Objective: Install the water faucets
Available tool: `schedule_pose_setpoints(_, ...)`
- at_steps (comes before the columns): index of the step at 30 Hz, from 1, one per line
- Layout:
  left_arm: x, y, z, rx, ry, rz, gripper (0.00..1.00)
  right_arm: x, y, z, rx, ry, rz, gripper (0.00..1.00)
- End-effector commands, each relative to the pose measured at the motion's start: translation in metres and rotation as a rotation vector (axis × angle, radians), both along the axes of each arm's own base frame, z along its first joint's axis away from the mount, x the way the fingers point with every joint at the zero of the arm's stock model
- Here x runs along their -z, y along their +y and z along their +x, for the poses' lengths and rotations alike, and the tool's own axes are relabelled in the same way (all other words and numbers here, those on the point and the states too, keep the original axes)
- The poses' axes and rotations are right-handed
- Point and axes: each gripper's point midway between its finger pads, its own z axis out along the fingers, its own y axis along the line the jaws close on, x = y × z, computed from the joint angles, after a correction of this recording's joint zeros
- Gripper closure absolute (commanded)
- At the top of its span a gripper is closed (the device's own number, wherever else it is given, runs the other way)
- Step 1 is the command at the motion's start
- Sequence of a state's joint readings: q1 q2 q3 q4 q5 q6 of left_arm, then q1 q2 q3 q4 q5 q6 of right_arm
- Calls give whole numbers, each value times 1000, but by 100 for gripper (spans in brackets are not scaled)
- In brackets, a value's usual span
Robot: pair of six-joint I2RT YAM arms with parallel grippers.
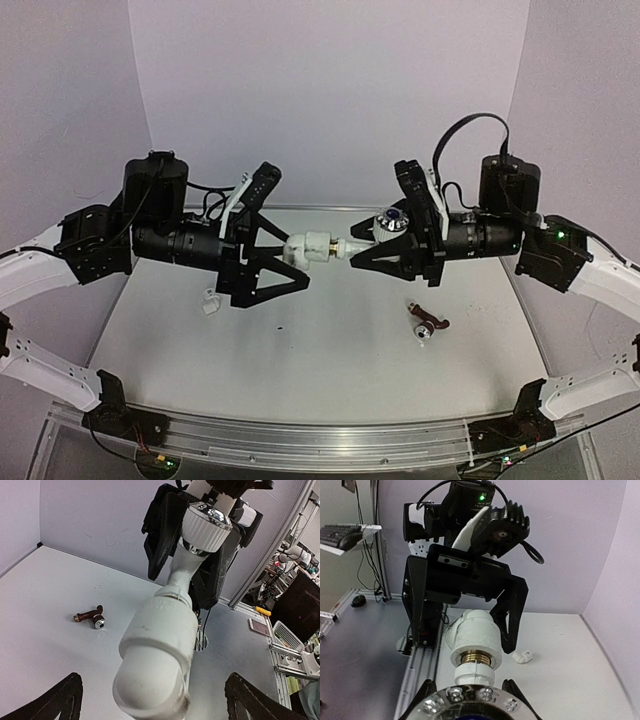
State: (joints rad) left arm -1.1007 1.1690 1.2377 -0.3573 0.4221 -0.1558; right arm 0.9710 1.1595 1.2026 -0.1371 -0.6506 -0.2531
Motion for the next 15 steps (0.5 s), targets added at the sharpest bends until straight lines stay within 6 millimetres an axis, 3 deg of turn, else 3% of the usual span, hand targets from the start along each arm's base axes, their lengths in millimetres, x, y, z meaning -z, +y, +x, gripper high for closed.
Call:
schedule_pose_setpoints(1,-42,14,0,-62,21,-128,0,-57,-19,0,55,-459,113,100)
schedule_pose_setpoints(5,-46,15,-6,-38,88,-166,0,-56,-25,-9,19,-666,114,100)
schedule_pose_setpoints(8,-36,7,-10,7,110,-122,0,-69,-23,-15,-6,-590,156,100)
schedule_pose_setpoints(15,-39,1,-12,35,90,-136,0,-71,-19,-18,-35,-382,181,100)
